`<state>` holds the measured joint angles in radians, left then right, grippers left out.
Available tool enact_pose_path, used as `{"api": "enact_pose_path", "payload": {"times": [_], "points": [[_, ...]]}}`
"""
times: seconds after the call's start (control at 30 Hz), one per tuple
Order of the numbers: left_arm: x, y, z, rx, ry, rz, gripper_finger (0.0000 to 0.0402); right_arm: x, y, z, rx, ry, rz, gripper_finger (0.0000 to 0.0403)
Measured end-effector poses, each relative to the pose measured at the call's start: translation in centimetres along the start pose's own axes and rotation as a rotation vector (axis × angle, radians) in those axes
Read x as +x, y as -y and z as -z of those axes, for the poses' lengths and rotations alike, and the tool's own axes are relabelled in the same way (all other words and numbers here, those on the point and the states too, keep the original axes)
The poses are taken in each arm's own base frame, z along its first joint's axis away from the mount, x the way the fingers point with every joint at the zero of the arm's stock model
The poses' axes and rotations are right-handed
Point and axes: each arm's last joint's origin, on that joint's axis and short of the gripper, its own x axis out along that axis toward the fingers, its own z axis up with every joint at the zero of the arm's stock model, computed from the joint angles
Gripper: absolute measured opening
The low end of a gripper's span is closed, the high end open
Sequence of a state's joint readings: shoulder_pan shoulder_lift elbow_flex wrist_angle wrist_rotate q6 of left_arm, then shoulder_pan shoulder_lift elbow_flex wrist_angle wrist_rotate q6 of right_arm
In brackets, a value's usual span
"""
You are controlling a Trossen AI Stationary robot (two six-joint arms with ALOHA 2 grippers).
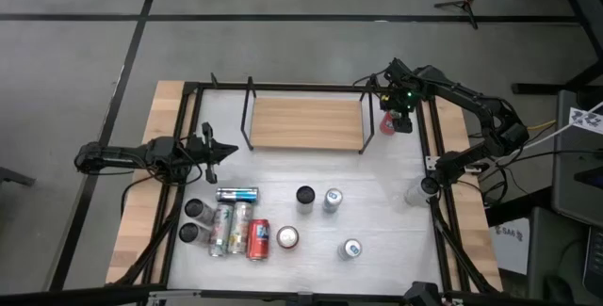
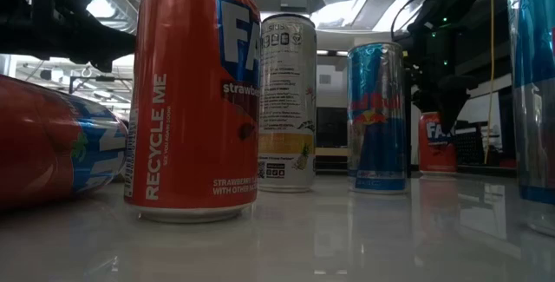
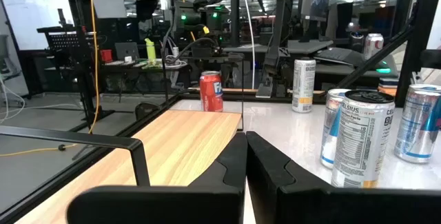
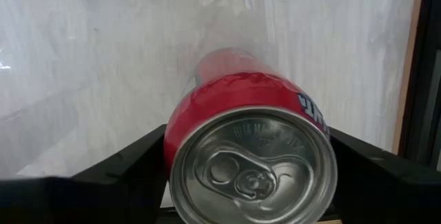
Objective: Place canned beverage on shelf
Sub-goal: Put the top red soda can on the shelf
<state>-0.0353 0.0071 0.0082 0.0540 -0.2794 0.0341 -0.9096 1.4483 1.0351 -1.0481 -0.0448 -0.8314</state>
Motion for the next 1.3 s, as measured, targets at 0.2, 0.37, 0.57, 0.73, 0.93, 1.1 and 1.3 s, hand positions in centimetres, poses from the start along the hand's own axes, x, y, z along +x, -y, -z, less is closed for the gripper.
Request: {"api": "enact_pose_path", "payload": {"times": [0.2,0.37,0.57,0.73,0.93,1.1,1.3], "points": [[0.0,0.0,0.0,0.0,0.0,0.0,0.0,0.0,0.0,0.0,0.042,-0.001,-0.001,0.029],[0.0,0.0,0.0,0.0,0.0,0.0,0.0,0.0,0.0,0.1,0.042,-0.015,0.011,0.0309],[0.0,0.0,0.0,0.0,0.0,0.0,0.0,-0.3,0.1,0.1,0.042,-0.046,0.024,0.0291],[0.0,0.0,0.0,0.0,0.0,0.0,0.0,-2.0,0.4,-0.3,0.042,-0.044,0.04,0.0295],[0.0,0.0,0.0,0.0,0.0,0.0,0.0,-5.3,1.1,-1.1,0.068,-0.005,0.091,0.0297],[0.0,0.0,0.0,0.0,0.0,0.0,0.0,-9.2,1.4,-1.4,0.069,-0.001,0.145,0.0293],[0.0,0.0,0.0,0.0,0.0,0.0,0.0,-13.9,1.3,-1.5,0.112,0.041,0.237,0.0296]]}}
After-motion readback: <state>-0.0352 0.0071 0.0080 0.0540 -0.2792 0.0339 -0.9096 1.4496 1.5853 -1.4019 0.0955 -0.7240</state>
